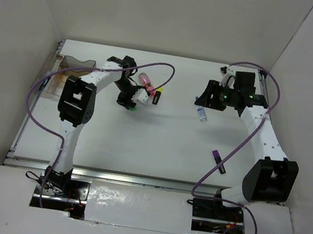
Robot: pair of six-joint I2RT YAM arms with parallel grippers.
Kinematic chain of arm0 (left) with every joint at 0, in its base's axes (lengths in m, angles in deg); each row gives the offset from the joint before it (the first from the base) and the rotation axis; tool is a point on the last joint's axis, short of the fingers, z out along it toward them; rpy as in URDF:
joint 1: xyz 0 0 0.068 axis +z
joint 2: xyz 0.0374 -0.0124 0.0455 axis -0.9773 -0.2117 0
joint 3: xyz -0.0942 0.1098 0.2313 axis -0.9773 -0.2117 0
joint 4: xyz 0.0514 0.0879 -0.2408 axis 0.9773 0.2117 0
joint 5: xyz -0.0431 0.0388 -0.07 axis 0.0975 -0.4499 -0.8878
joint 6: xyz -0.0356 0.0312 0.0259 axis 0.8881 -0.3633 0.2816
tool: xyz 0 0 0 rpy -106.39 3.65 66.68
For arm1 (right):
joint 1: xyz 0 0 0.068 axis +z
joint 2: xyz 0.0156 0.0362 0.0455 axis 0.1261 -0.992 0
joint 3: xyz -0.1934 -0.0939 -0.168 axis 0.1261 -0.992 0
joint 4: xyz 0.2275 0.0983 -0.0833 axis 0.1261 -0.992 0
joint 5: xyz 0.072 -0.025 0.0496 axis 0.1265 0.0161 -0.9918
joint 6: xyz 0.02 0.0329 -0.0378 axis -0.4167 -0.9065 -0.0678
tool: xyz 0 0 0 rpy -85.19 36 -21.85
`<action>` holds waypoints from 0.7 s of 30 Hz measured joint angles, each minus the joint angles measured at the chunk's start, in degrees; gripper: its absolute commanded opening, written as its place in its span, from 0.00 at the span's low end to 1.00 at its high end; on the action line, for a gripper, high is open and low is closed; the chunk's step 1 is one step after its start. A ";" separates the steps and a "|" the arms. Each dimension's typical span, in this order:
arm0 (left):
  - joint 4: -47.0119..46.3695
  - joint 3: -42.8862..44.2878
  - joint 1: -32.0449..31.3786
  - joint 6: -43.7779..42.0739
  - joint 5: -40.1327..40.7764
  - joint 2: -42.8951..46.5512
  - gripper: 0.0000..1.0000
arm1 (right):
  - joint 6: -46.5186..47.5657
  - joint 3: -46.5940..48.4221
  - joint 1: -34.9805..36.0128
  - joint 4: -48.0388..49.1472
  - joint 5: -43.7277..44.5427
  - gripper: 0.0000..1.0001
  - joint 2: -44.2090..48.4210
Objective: Sort the stationery into containers
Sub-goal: Pick up the pen from the center of the board.
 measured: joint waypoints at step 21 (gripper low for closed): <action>-5.79 -4.31 2.54 0.02 5.20 0.76 0.24 | 0.07 0.00 0.00 0.00 -1.05 0.58 0.00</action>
